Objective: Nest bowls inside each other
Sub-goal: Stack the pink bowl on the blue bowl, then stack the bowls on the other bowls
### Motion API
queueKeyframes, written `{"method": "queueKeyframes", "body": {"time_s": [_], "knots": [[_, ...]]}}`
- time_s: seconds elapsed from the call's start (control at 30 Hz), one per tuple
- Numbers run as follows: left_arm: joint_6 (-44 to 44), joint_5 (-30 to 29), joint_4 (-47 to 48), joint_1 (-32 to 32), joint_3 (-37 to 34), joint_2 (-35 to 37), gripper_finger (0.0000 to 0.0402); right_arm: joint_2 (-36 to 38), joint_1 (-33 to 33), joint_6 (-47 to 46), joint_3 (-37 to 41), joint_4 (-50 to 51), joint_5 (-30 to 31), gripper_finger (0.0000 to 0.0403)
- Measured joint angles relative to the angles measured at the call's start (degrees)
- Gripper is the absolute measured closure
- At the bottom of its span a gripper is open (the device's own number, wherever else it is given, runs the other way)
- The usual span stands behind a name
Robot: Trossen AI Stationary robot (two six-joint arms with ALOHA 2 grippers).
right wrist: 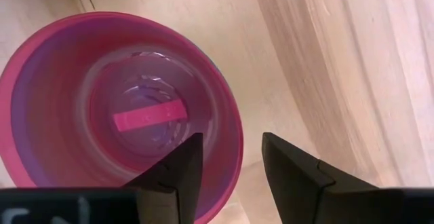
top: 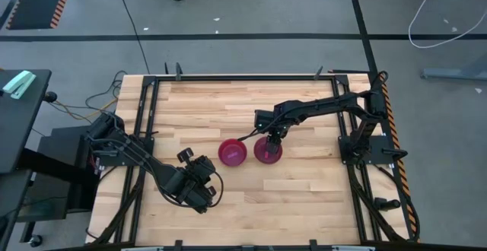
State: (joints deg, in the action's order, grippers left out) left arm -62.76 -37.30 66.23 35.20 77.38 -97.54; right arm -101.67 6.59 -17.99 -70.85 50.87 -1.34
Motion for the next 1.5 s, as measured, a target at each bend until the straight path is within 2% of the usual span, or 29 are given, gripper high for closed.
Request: {"method": "queueKeyframes", "body": {"time_s": [0.53,0.67,0.83,1.03,1.27,1.5], "knots": [[0.0,0.0,-0.4,0.0,0.0,0.0,0.0323,0.0,-2.1,-0.4,0.1,0.1,0.0,0.0244],[-0.1,0.0,-0.5,0.0,0.0,0.0,0.0321,0.0,-1.2,-0.2,3.4,-0.4,0.0,0.0244],[0.0,0.0,-0.7,0.0,0.0,0.0,0.0317,0.2,0.7,-1.3,9.6,-6.5,-1.3,0.0244],[0.2,0.0,-0.7,0.0,0.0,0.0,0.0324,0.2,0.7,-0.6,9.9,-7.3,-2.4,0.0256],[0.2,-0.3,-0.9,0.0,0.0,0.0,0.0327,-0.1,0.9,1.4,7.3,-7.3,-1.9,0.0294],[0.3,-0.4,-0.9,0.0,0.0,0.0,0.0324,-0.1,2.3,3.1,7.0,-7.3,-2.8,0.0379]]}}
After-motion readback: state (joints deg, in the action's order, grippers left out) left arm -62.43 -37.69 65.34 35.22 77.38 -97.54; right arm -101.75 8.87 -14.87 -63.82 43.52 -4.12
